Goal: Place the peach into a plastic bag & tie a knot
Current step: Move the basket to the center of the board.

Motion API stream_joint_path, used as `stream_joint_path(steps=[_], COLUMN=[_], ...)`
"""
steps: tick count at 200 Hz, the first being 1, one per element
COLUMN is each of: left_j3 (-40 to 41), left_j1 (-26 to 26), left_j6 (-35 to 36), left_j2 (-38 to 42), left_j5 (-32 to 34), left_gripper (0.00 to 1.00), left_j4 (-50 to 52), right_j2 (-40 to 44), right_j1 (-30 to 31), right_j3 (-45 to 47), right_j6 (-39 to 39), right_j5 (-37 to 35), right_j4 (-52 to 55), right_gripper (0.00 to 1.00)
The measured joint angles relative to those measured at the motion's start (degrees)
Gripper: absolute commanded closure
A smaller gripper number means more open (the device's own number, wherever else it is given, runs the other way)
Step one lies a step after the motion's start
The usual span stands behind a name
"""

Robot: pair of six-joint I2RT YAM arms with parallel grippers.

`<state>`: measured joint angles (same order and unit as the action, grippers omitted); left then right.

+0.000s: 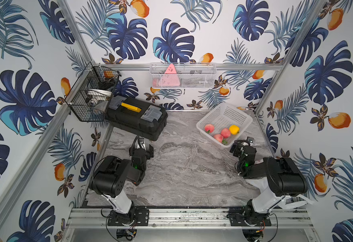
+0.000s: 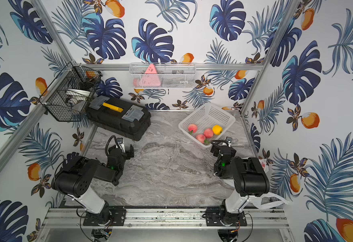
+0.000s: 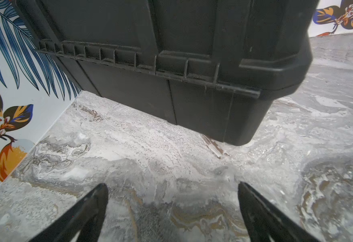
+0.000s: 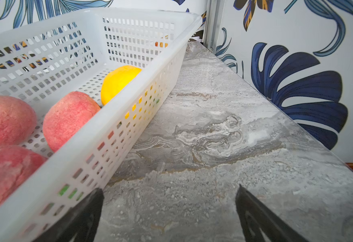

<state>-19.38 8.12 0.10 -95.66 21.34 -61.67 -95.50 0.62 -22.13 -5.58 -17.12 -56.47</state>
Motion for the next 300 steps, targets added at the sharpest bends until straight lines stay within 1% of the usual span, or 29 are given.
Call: stream_joint_path(steps=[131, 143, 159, 178, 197, 210, 224, 232, 239, 253, 262, 278, 300], left_j3=[-0.1, 0.0, 0.6, 2.9, 4.8, 5.0, 5.0, 4.7, 3.5, -1.1, -3.8, -6.6, -10.4], left_j1=[-0.7, -0.3, 0.6, 2.1, 3.2, 3.3, 3.4, 4.2, 5.3, 6.5, 7.0, 8.3, 9.6], left_j6=[0.0, 0.0, 0.0, 1.2, 1.6, 1.9, 2.6, 2.9, 3.1, 3.9, 4.6, 5.3, 5.4], left_j2=[0.1, 0.5, 1.5, 1.6, 1.6, 1.5, 1.8, 2.8, 5.1, 11.0, 14.1, 18.3, 23.7], left_j5=[0.0, 1.1, 1.7, 2.8, 3.4, 3.9, 4.0, 5.7, 7.5, 7.5, 7.4, 7.8, 5.5], left_gripper=[0.01, 0.01, 0.01, 0.01, 0.01, 0.01, 0.01, 0.01, 0.01, 0.01, 0.01, 0.01, 0.01], left_j4=[0.0, 0.1, -0.5, -3.2, -5.6, -6.7, -6.9, -6.2, -3.3, 3.9, 6.4, 10.9, 20.8], right_j2=[0.0, 0.0, 2.3, 9.2, 15.0, 17.4, 18.1, 18.1, 17.7, 16.6, 16.1, 16.4, 18.4], right_j1=[-0.2, -0.5, 0.1, 4.6, 10.2, 13.0, 14.1, 14.1, 13.9, 13.5, 13.4, 13.4, 13.2], right_j3=[0.0, -0.1, -0.2, -3.7, -11.1, -17.4, -25.0, -29.8, -33.2, -37.3, -38.5, -38.6, -38.6], right_j6=[0.0, 0.0, 0.2, 1.6, 1.1, -1.6, -7.0, -10.2, -12.8, -16.6, -18.5, -21.8, -25.6], right_j5=[0.0, 0.5, 0.5, -4.0, -8.6, -12.3, -13.1, -11.6, -9.7, -3.5, 1.2, 6.6, 10.1], right_j4=[0.0, 0.0, 2.3, 10.9, 21.3, 30.9, 43.6, 50.7, 55.4, 61.7, 65.6, 70.5, 75.3], right_gripper=[0.01, 0.01, 0.01, 0.01, 0.01, 0.01, 0.01, 0.01, 0.01, 0.01, 0.01, 0.00, 0.00])
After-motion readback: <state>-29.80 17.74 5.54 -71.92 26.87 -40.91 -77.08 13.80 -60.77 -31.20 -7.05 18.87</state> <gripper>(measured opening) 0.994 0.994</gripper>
